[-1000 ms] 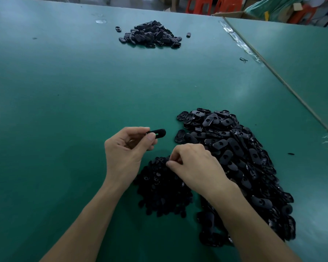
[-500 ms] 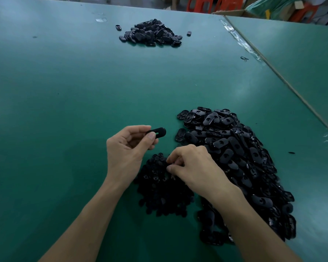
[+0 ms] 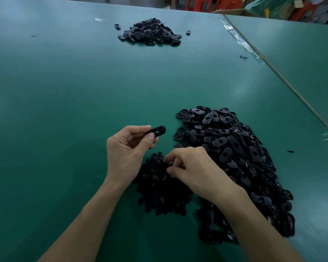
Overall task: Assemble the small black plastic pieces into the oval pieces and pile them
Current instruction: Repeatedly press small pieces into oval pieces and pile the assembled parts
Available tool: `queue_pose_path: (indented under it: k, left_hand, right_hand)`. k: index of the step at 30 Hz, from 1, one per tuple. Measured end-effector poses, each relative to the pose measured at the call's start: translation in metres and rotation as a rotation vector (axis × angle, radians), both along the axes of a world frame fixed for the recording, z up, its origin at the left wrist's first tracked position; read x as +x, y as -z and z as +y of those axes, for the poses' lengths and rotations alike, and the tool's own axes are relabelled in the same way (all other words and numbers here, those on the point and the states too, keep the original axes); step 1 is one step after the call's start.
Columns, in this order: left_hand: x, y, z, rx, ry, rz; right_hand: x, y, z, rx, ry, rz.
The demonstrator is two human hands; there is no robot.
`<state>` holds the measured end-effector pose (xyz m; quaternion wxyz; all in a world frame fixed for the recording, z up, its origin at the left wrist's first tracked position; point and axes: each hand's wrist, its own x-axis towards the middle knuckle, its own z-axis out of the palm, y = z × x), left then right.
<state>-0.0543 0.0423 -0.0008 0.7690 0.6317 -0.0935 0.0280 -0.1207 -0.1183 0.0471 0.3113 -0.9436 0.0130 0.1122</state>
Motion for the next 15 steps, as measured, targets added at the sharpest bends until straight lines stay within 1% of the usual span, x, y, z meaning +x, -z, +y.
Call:
queue_pose_path:
  k: [3, 6, 11, 15]
  left_hand:
    - [-0.0004, -0.0004, 0.0001, 0.002, -0.002, -0.001]
    - [-0.0001, -0.0004, 0.0006, 0.004, 0.001, -0.002]
    - [0.0, -0.0004, -0.0002, 0.005, 0.006, 0.001]
    - [0.0001, 0.0, 0.0009, 0.002, 0.014, 0.003]
  right_hand:
    - [-0.0017, -0.0016, -0.0007, -0.037, -0.008, -0.031]
    - [-0.0015, -0.0035, 0.0007, -0.077, -0.034, -0.014]
    - [0.0038, -0.0018, 0.0041, -0.067, -0.014, 0.014]
    - [0.0045, -0.0014, 0.0046, -0.084, -0.037, 0.013]
